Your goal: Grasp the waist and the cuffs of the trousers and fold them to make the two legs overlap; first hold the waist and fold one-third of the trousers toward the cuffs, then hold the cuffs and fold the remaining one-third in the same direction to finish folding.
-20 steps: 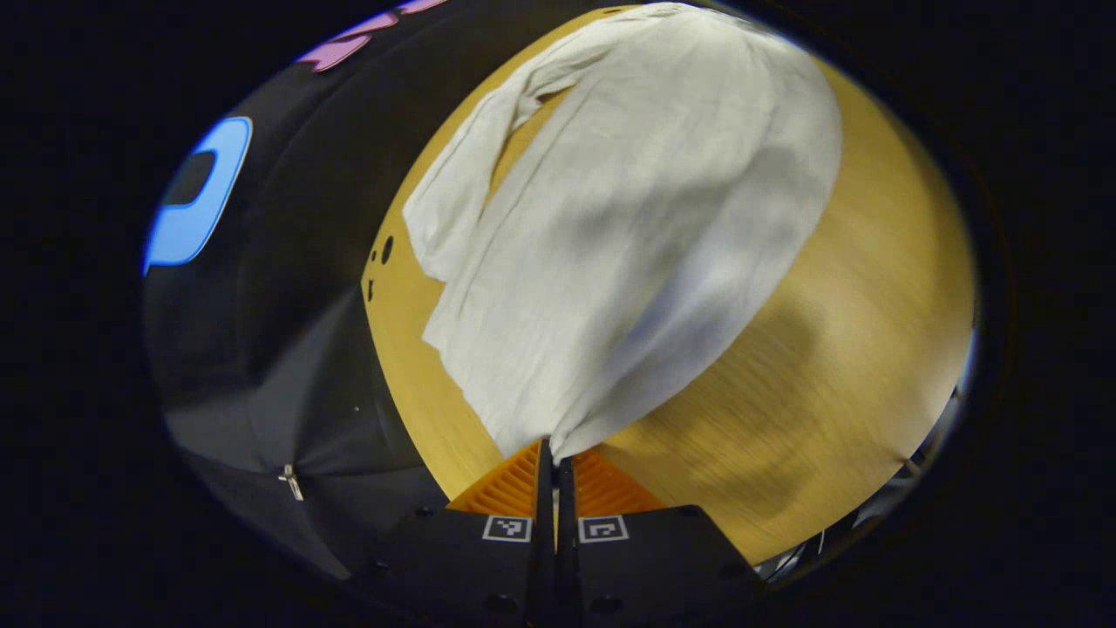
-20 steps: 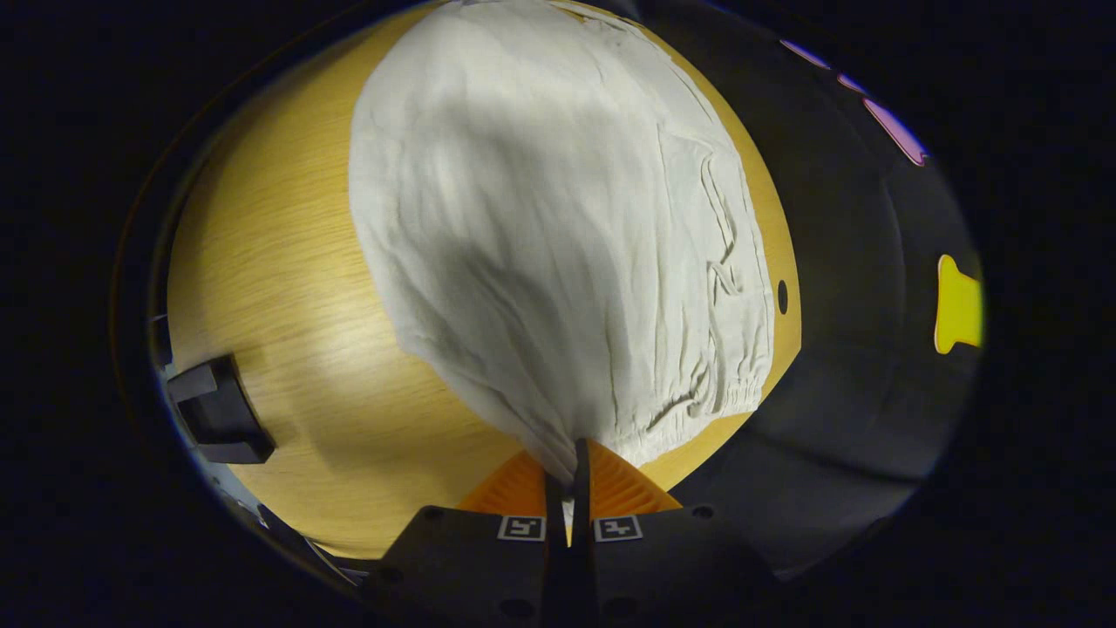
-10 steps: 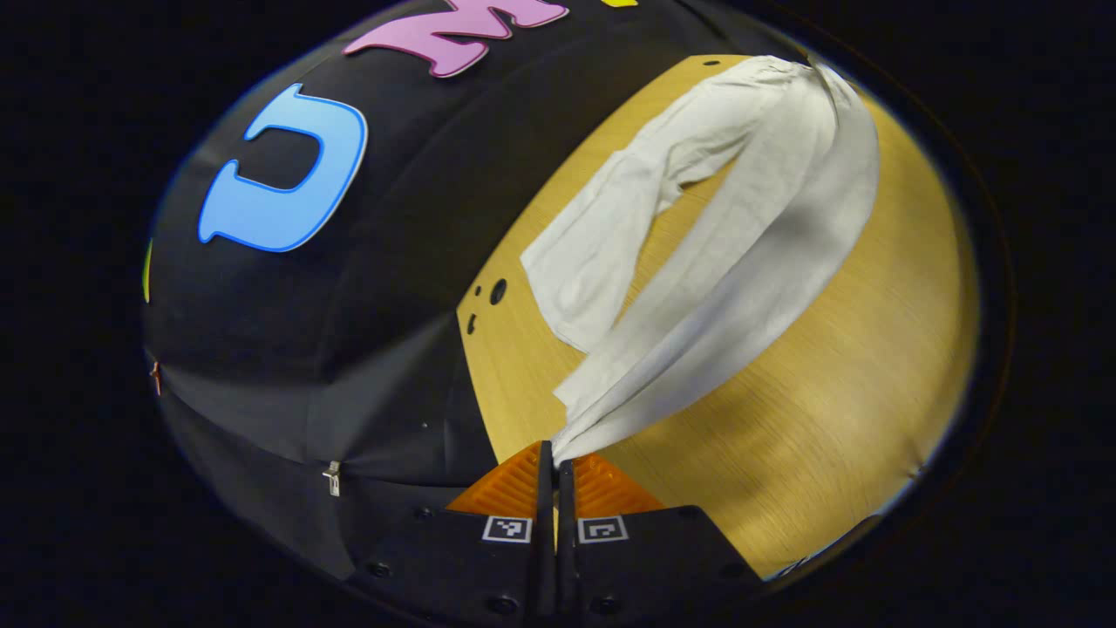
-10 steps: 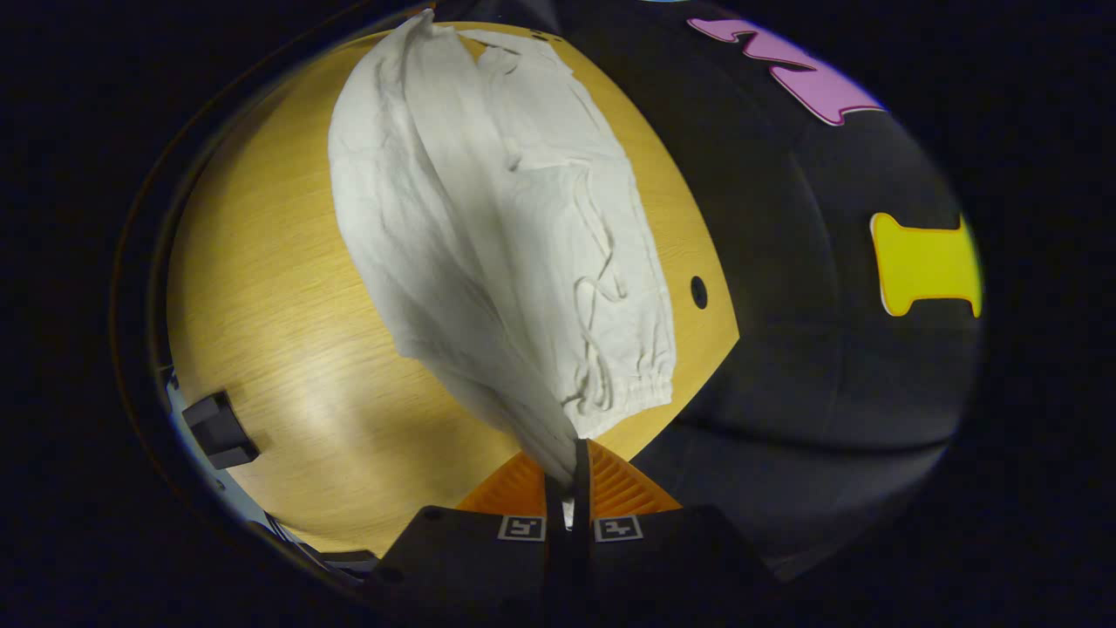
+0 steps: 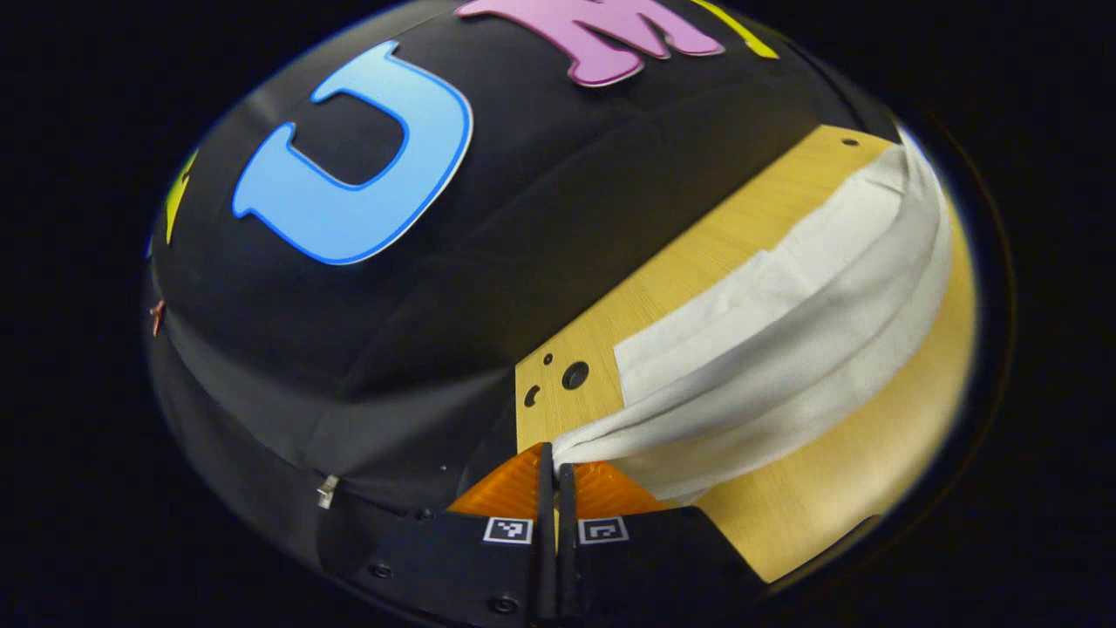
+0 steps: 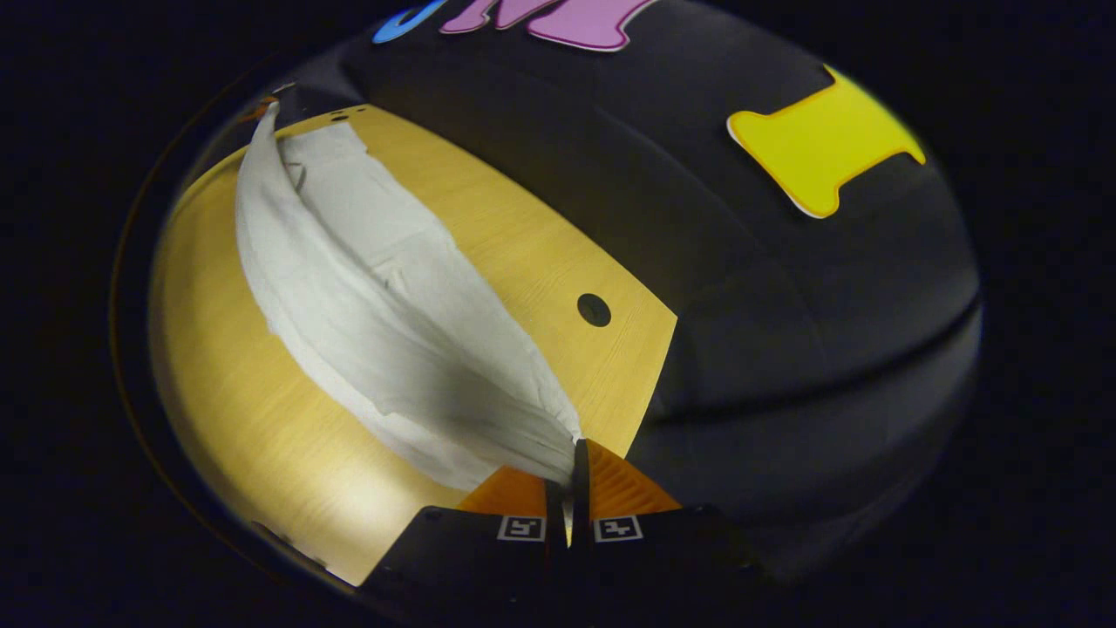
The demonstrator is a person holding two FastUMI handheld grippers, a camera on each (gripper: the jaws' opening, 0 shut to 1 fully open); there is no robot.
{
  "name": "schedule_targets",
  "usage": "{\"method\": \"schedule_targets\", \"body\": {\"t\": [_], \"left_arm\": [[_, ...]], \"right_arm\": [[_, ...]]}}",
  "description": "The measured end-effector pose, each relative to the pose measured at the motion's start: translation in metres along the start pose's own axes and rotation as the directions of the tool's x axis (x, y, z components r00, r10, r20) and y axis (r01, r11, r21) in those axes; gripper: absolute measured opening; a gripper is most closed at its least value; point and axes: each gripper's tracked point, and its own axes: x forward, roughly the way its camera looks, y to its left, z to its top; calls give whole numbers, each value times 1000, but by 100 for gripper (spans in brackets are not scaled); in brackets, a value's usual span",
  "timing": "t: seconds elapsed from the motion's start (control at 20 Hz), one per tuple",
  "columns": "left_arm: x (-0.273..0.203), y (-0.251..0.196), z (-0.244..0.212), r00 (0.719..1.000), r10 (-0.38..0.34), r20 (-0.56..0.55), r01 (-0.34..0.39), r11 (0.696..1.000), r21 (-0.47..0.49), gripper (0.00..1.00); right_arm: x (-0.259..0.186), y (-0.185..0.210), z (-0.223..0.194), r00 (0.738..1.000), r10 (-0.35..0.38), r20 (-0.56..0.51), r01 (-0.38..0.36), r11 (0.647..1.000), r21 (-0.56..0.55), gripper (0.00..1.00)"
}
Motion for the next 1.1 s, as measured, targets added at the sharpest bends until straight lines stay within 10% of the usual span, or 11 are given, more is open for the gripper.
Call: {"method": "schedule_targets", "body": {"t": [0.3,0.6,0.65,0.75,0.9,1.1], "left_arm": [[92,-24,22,1000,-2,-22,-2,981,-194,5],[125,-53,14,998,-35,-50,12,920,-391,7],[124,-57,15,998,-50,-35,30,901,-433,8],[114,-59,17,996,-90,-9,73,862,-501,32],[87,-47,29,993,-100,60,117,818,-563,85],[40,-28,42,991,-67,119,128,752,-646,97]], "right_arm": [[65,-8,31,999,13,-40,-1,957,291,5],[95,-4,23,985,75,-154,43,760,649,19],[95,-3,24,984,87,-153,45,717,695,43],[84,-13,21,987,71,-142,59,665,744,96],[58,-35,13,994,-10,-111,91,646,758,100],[25,-51,1,991,-113,-71,124,585,802,99]]}}
